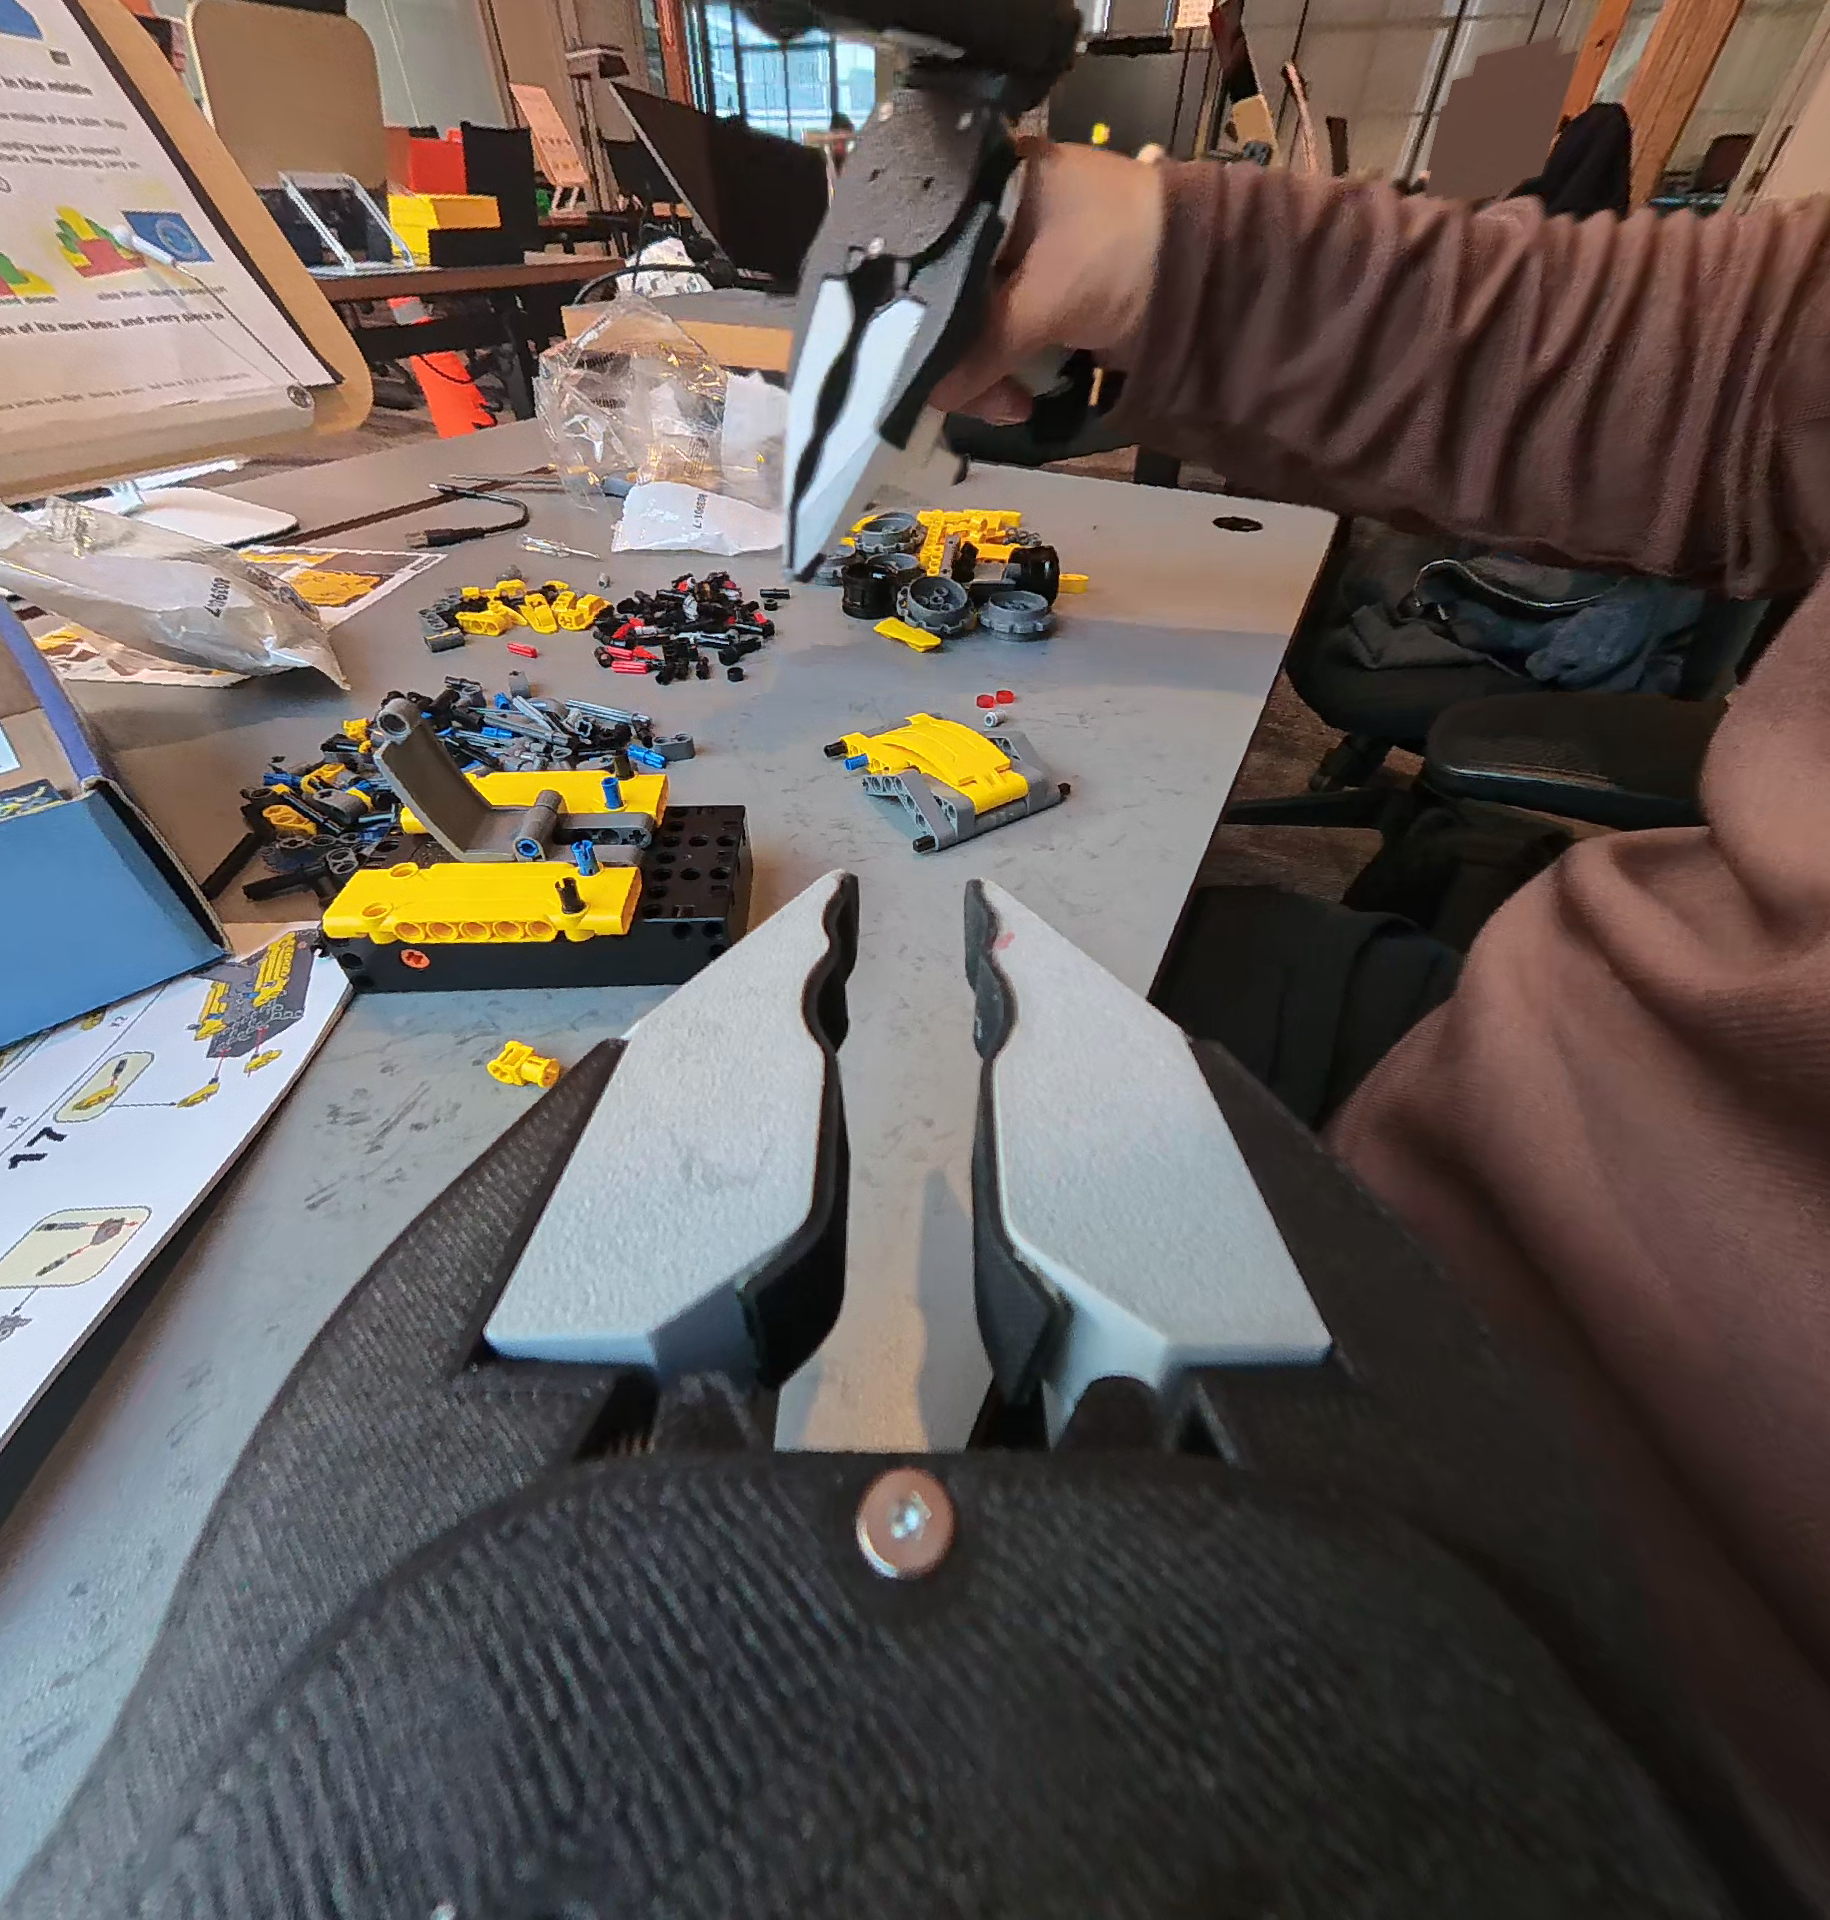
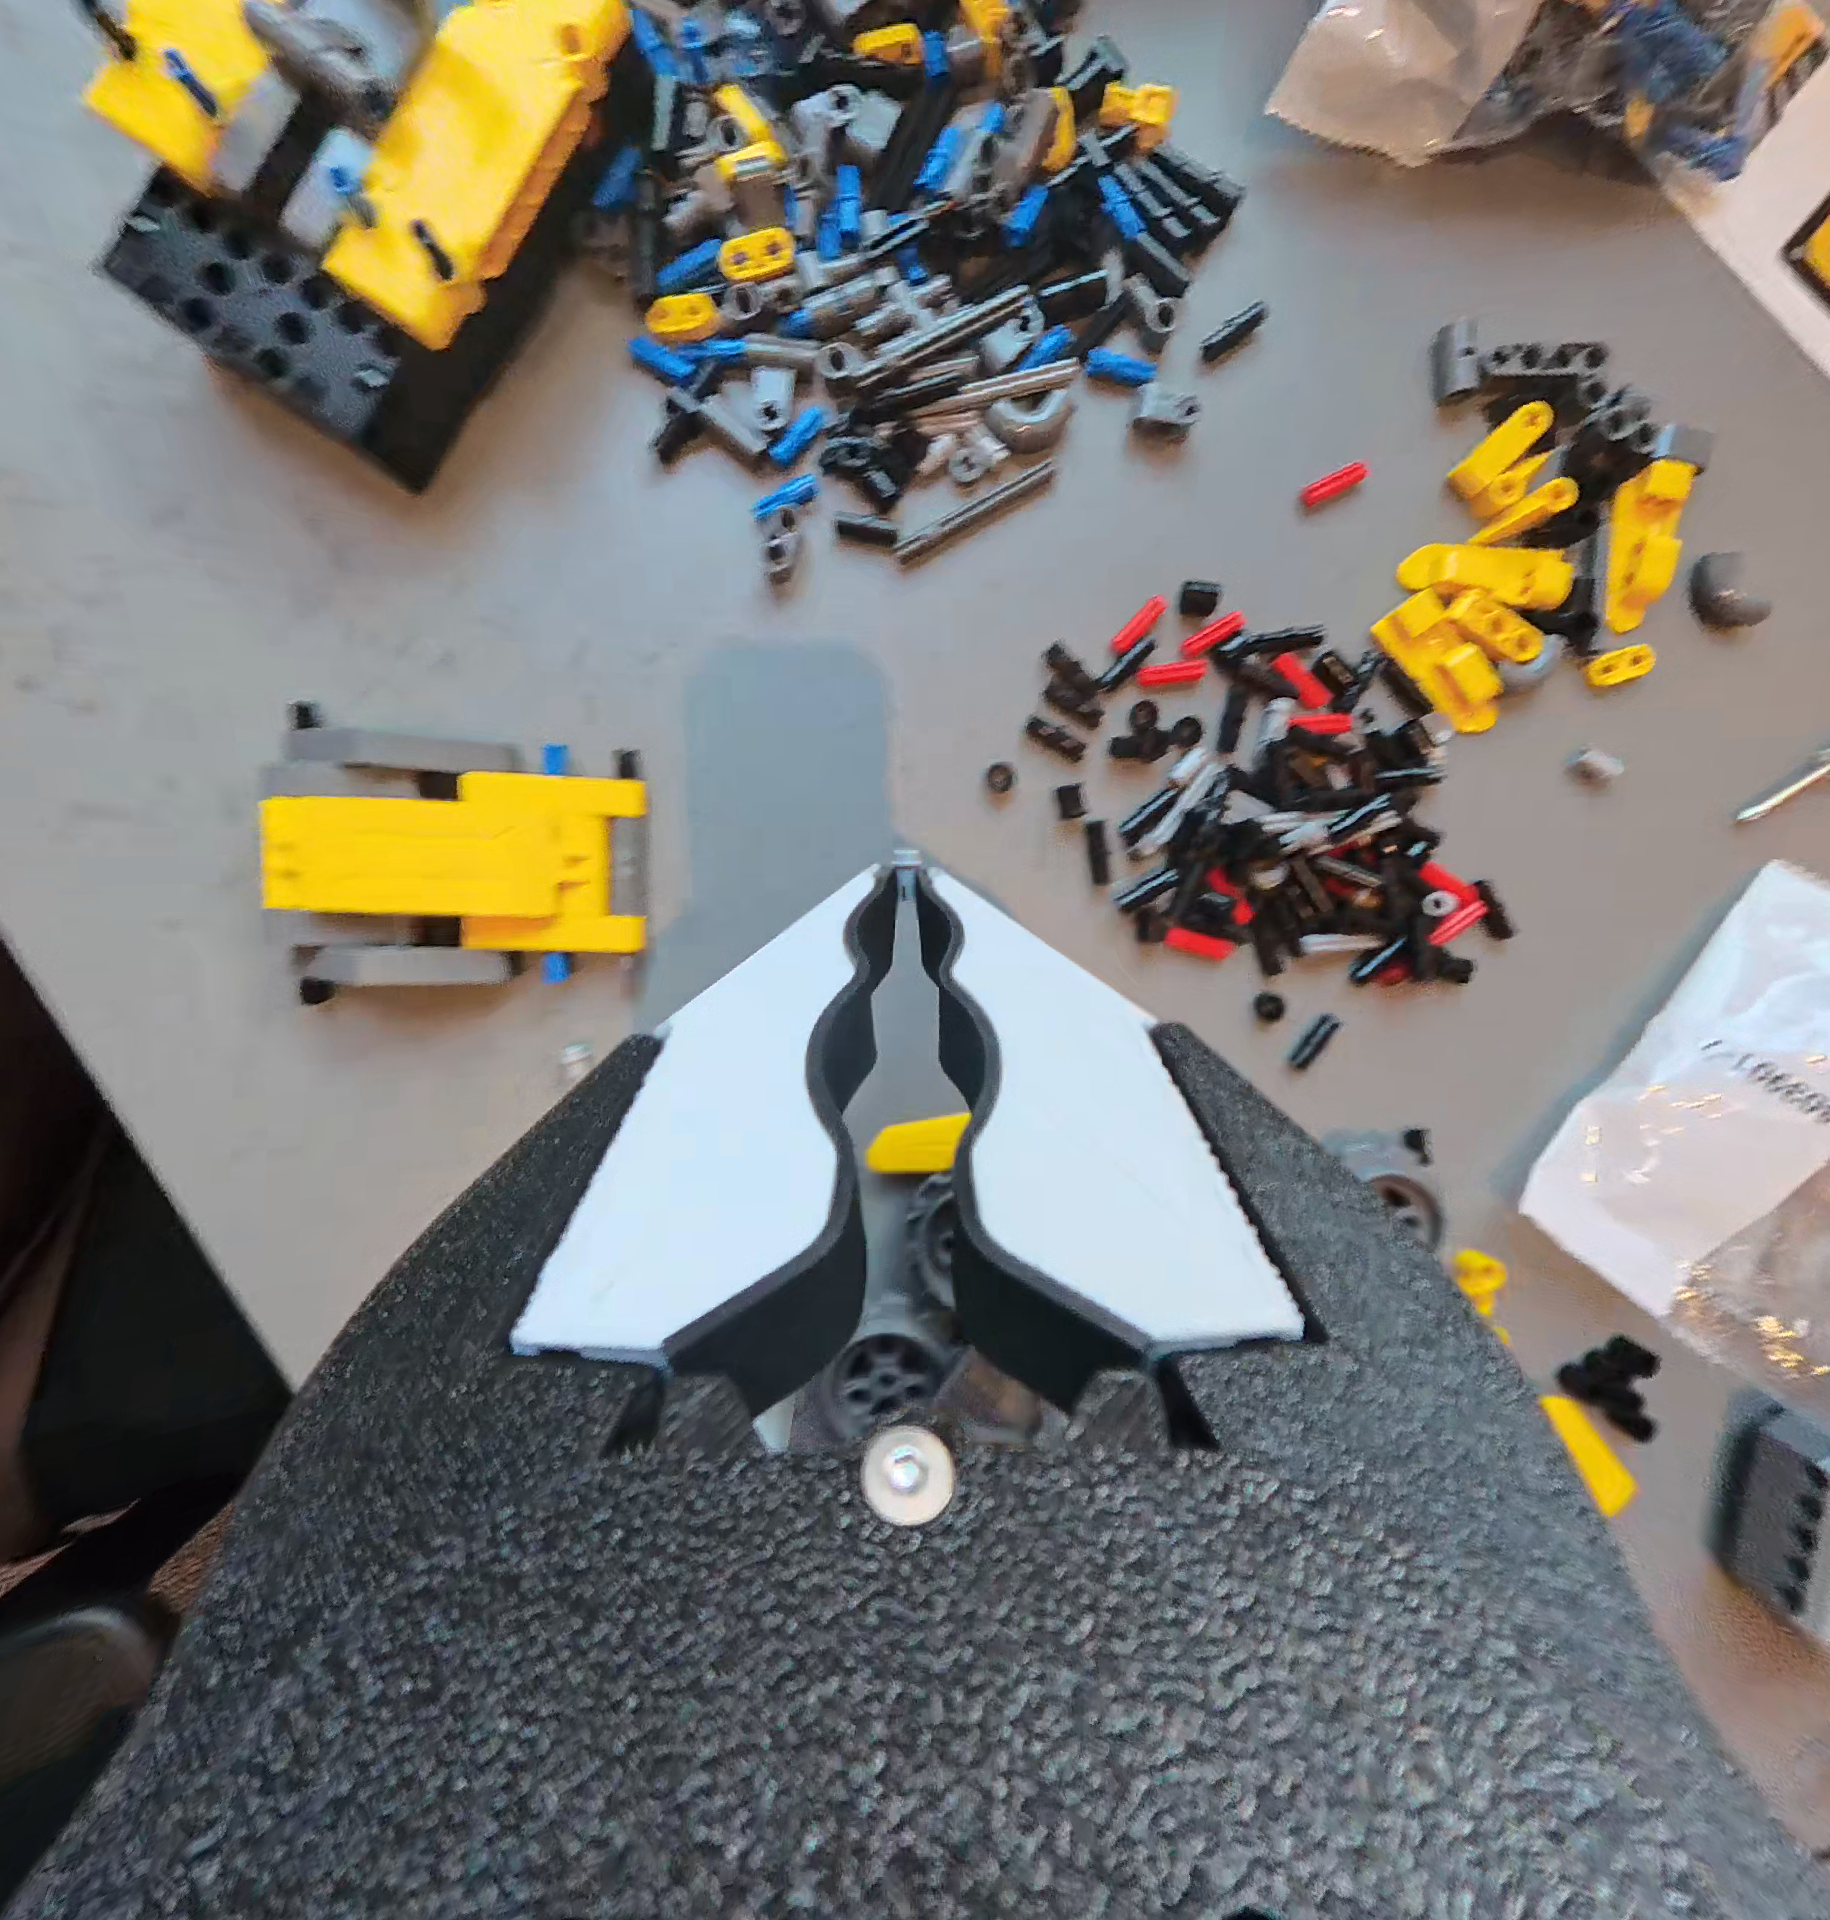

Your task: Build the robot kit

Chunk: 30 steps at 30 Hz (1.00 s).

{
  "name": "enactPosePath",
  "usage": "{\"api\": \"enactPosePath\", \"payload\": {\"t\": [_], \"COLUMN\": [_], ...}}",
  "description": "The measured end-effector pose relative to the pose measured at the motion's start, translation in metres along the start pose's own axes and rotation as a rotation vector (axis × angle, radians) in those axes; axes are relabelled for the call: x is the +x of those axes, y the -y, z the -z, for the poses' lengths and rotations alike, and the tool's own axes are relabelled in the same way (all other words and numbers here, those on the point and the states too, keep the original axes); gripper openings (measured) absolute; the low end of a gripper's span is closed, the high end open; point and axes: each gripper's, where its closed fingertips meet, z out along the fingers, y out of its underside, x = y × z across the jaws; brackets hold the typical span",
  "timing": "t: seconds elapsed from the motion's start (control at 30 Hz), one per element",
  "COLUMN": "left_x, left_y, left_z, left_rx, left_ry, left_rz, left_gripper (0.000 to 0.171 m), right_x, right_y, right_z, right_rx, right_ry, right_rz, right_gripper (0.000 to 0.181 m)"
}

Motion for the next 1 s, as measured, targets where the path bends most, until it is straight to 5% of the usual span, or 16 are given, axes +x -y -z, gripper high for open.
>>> {"api": "enactPosePath", "payload": {"t": [0.37,0.87,1.0], "left_x": [0.000,0.002,0.002], "left_y": [-0.003,-0.003,-0.003], "left_z": [-0.002,-0.003,-0.002], "left_rx": [-0.024,-0.023,-0.017], "left_ry": [0.002,-0.002,-0.004], "left_rz": [0.000,-0.013,-0.011], "left_gripper": [0.017,0.017,0.017], "right_x": [-0.069,-0.075,-0.067], "right_y": [-0.043,-0.055,-0.046], "right_z": [0.002,-0.007,0.009], "right_rx": [-0.057,-0.130,-0.041], "right_ry": [0.138,0.163,0.148], "right_rz": [0.013,0.013,-0.034], "right_gripper": [0.003,0.009,0.008]}}
